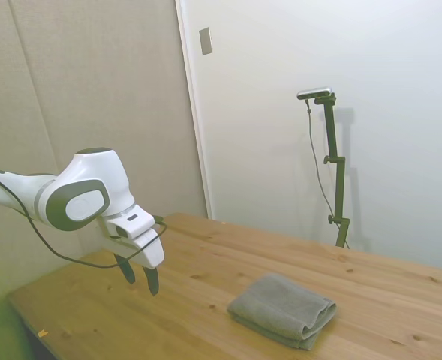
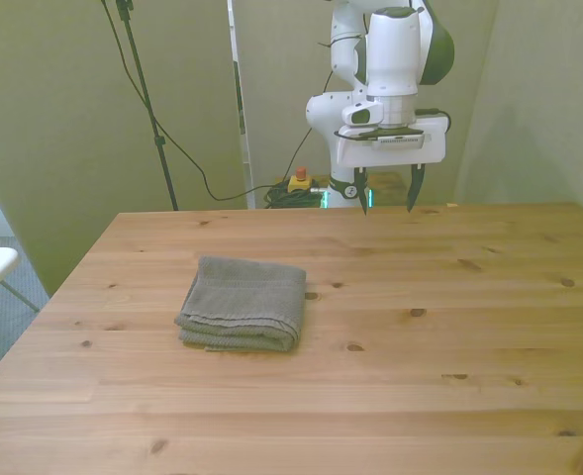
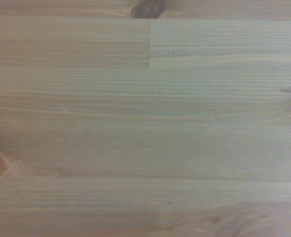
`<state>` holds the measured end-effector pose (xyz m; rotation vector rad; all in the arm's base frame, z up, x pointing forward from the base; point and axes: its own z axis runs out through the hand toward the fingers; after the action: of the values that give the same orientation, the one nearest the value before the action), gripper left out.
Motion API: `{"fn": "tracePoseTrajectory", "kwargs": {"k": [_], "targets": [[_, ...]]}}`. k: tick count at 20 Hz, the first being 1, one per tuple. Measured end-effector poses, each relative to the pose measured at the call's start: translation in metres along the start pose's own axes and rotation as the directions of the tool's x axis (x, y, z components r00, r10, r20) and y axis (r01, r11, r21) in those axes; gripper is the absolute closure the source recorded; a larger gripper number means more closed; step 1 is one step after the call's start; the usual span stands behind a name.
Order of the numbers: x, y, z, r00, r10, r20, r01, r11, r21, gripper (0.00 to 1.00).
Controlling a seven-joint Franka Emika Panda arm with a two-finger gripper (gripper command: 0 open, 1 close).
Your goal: Unfold the towel
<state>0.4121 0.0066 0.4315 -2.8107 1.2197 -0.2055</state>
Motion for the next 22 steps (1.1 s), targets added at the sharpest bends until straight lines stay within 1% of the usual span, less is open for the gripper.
{"fn": "tracePoseTrajectory", "kwargs": {"k": [3, 5, 7, 11, 15, 16, 18, 22], "targets": [[0.003, 0.003, 0.002, 1.0, -0.003, 0.005, 0.003, 1.0, -0.014, 0.0], [0.019, 0.011, 0.0, 0.999, 0.032, 0.001, -0.032, 0.999, -0.013, 0.0], [0.049, 0.027, -0.009, 0.997, 0.08, -0.023, -0.08, 0.997, -0.008, 0.0], [0.126, 0.08, -0.037, 0.982, 0.178, -0.065, -0.176, 0.984, 0.027, 0.0], [0.212, 0.15, -0.063, 0.959, 0.267, -0.097, -0.262, 0.963, 0.061, 0.0], [0.231, 0.166, -0.066, 0.953, 0.287, -0.092, -0.281, 0.957, 0.076, 0.0], [0.262, 0.192, -0.064, 0.952, 0.302, -0.049, -0.295, 0.948, 0.118, 0.0], [0.308, 0.241, -0.041, 0.949, 0.299, 0.104, -0.315, 0.922, 0.223, 0.0]]}}
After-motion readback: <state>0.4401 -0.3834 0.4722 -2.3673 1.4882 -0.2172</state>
